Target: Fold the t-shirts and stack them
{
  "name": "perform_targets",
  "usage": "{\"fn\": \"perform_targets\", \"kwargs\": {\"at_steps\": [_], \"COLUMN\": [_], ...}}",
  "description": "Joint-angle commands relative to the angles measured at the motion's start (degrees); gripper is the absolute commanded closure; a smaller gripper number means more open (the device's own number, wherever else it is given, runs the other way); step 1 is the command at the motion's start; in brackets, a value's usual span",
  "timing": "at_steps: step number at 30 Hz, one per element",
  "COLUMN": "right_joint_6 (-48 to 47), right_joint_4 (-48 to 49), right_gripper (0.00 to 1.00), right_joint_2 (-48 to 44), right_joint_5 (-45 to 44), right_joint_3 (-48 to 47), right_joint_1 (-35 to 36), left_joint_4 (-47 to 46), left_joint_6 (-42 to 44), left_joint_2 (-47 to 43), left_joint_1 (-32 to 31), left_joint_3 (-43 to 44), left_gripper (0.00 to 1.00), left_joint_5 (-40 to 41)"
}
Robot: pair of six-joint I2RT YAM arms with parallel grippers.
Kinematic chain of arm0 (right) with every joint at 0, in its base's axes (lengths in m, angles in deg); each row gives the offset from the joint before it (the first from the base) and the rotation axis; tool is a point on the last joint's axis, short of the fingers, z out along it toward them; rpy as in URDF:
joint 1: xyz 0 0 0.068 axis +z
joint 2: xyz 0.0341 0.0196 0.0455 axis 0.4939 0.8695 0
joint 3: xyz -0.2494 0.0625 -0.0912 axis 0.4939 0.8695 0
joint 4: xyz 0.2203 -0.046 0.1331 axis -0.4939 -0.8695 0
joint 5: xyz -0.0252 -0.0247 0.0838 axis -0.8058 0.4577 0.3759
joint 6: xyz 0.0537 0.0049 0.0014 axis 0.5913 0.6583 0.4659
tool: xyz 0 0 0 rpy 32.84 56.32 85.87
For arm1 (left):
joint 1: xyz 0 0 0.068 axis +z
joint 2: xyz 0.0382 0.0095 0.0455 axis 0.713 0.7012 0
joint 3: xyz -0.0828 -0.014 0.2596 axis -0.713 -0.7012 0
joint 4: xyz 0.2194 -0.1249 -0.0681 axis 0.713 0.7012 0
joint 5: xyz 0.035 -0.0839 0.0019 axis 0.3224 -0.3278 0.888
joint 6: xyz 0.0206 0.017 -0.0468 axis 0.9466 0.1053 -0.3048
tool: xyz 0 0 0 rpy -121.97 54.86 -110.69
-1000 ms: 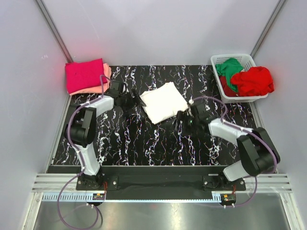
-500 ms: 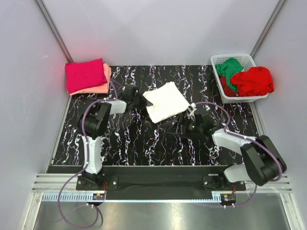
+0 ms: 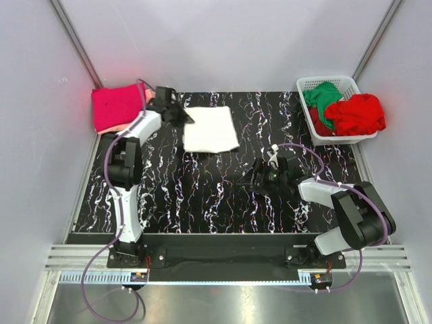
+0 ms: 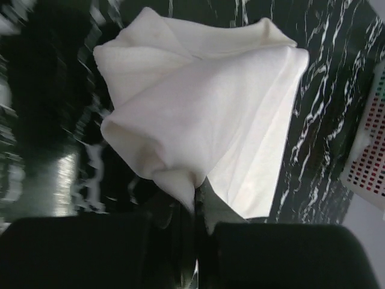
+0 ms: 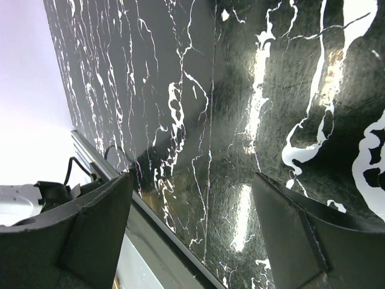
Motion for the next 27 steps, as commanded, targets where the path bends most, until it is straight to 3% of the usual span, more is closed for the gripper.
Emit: {"fn": "perform_targets", "kwargs": {"at_steps": [1,13,27], "right_joint_6": [0.18,0.09,0.52], "right_joint_4": [2.43,2.87,4.19], "right_gripper": [0.14,0.14,0.15], "right_joint_2": [0.32,1.64,1.9], "right_joint_5": [1.65,2.0,2.7], "right_joint_3": [-1.29,-1.82,-1.21], "right_joint_1": [-0.2,-0.11,-0.55], "left_joint_4": [10.99,30.24,21.29], "left_joint_6": [10.98,23.48,23.83], "left_joint_2": [-1.92,9.15,4.42], "left_joint_1": [5.03,15.4,23.06], "left_joint_3": [8.01,44.3,47.93], "left_gripper": [1.0,1.0,1.0], "left_joint_5": [-0.15,-5.42,-14.75]}}
